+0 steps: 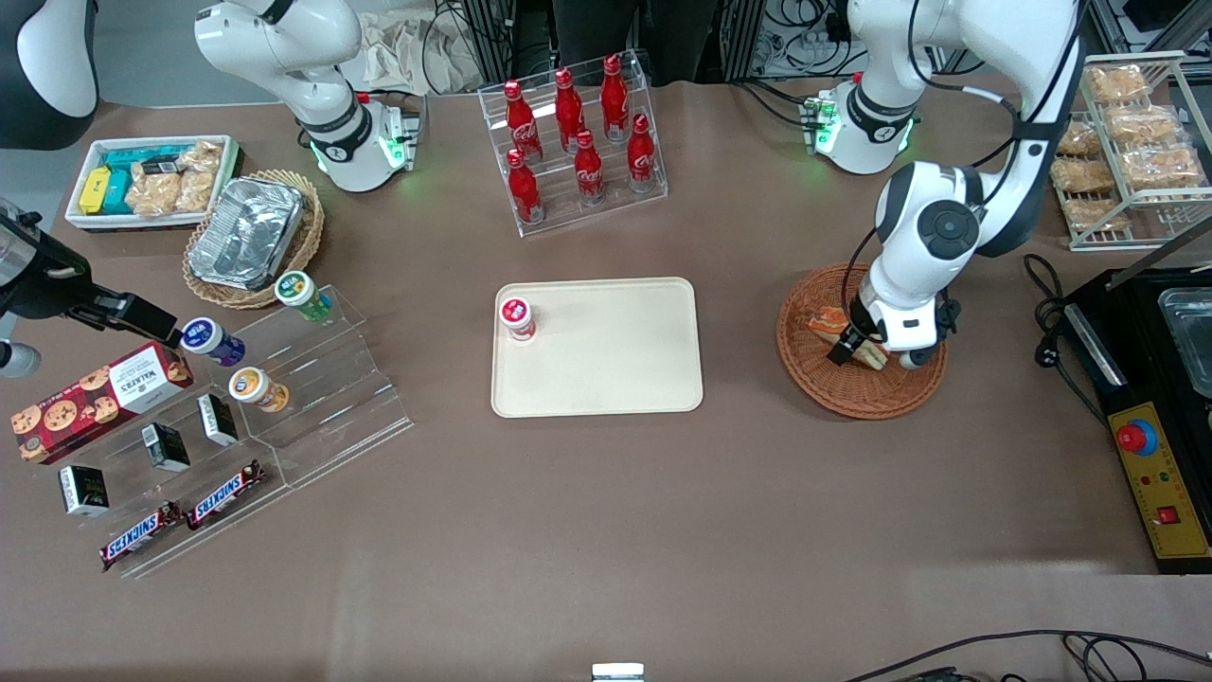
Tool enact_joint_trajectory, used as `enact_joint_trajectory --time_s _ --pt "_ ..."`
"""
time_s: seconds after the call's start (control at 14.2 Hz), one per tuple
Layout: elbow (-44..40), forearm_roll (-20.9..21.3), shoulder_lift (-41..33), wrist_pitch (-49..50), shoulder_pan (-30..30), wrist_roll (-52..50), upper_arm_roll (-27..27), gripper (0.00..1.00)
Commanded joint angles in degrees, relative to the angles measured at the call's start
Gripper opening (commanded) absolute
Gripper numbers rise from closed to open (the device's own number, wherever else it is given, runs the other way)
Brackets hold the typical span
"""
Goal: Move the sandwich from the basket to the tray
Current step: 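Close the left gripper on the sandwich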
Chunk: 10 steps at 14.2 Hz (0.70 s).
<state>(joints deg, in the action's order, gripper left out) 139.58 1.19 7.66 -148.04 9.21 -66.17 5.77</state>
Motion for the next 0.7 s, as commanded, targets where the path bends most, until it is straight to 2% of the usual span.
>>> enact_joint_trajectory --time_s 0.0,0.07,0.14,0.21,0.28,0.35,0.42,0.63 --pt "2.2 0.7 2.2 -6.5 0.5 -1.1 -0.2 0.99" --pt "2.7 0.8 2.4 -7.4 0.5 -1.1 -0.2 0.92" --pt "3.1 0.9 2.5 -7.6 0.5 -1.1 -0.2 0.76" --pt "3.2 1.0 2.5 -7.6 0.5 -1.1 -0.2 0.54" --pt "3.4 1.0 2.4 -7.6 0.5 -1.1 -0.2 0.39" --pt "3.4 1.0 2.3 -7.6 0.5 -1.1 -0.2 0.16" --pt "3.5 1.0 1.9 -7.5 0.5 -1.0 -0.2 0.00" --pt "3.6 1.0 -0.4 -6.8 0.5 -0.1 -0.2 0.00"
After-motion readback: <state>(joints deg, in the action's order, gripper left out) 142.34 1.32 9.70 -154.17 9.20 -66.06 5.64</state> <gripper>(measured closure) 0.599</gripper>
